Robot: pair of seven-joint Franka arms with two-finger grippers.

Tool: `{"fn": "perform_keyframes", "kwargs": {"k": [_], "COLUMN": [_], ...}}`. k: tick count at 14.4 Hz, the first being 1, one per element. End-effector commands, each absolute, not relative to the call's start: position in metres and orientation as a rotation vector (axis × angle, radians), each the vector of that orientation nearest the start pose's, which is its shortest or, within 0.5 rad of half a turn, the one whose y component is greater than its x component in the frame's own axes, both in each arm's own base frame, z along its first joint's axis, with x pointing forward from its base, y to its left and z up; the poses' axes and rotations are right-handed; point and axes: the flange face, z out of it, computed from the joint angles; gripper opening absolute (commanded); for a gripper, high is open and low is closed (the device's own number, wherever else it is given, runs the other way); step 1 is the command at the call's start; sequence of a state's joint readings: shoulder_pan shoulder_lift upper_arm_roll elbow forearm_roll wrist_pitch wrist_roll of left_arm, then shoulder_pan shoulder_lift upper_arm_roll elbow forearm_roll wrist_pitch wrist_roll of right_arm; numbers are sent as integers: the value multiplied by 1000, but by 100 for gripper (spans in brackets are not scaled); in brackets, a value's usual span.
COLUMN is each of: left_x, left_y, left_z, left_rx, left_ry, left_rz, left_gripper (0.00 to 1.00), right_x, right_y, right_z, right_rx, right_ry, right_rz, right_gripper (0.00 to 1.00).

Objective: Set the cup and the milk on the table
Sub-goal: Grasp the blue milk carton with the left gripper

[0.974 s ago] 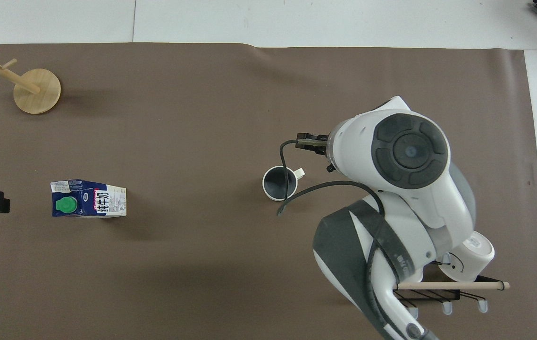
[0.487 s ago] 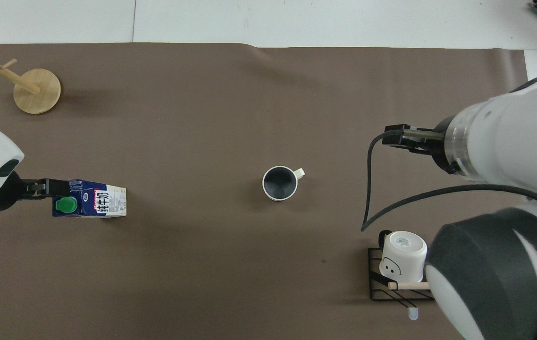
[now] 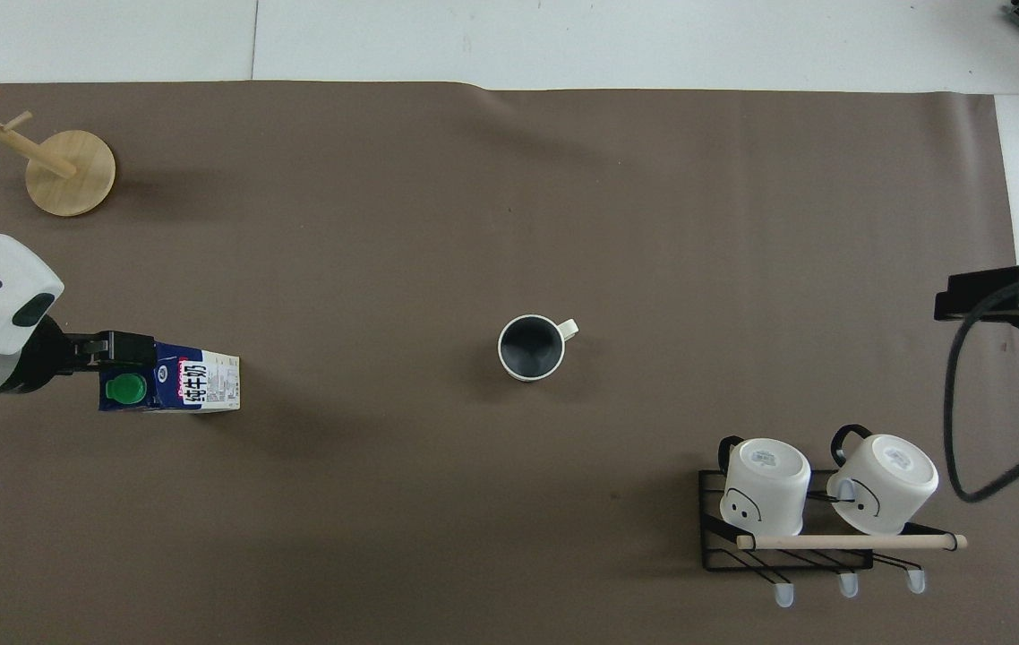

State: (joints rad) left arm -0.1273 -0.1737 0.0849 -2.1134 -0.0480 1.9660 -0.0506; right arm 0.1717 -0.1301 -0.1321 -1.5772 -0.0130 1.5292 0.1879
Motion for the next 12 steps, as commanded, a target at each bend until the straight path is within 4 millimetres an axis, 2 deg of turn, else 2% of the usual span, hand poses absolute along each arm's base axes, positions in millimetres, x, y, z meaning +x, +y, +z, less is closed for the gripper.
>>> {"fn": "perform_keyframes", "kwargs": {"k": [1, 3, 6, 7, 9, 12], "left_x": [502, 500, 500, 501, 501, 501], "left_y": [-42, -52, -52, -52, -50, -49], "left_z": [494, 493, 494, 495, 495, 495], "left_rx": [-3222, -3221, -3216, -3210, -3203, -3195], "left_ry": [24, 83, 195, 222, 235, 260], "left_rz": [-40, -32, -46, -52, -51, -56], "left_gripper": [100, 100, 100, 100, 100, 100], "right_x": [505, 501, 502, 502, 499, 506], "right_y": [9, 17, 13, 6, -21, -35], "right_z": [678, 678, 672, 671, 664, 663], "right_rx": [-3100, -3114, -3129, -3129, -3132, -3134], "right_ry": [122, 84, 76, 95, 175, 215], "right_rz": [-54, -55, -43, -33, -3, -22], "right_gripper": [100, 100, 100, 100, 100, 100]}}
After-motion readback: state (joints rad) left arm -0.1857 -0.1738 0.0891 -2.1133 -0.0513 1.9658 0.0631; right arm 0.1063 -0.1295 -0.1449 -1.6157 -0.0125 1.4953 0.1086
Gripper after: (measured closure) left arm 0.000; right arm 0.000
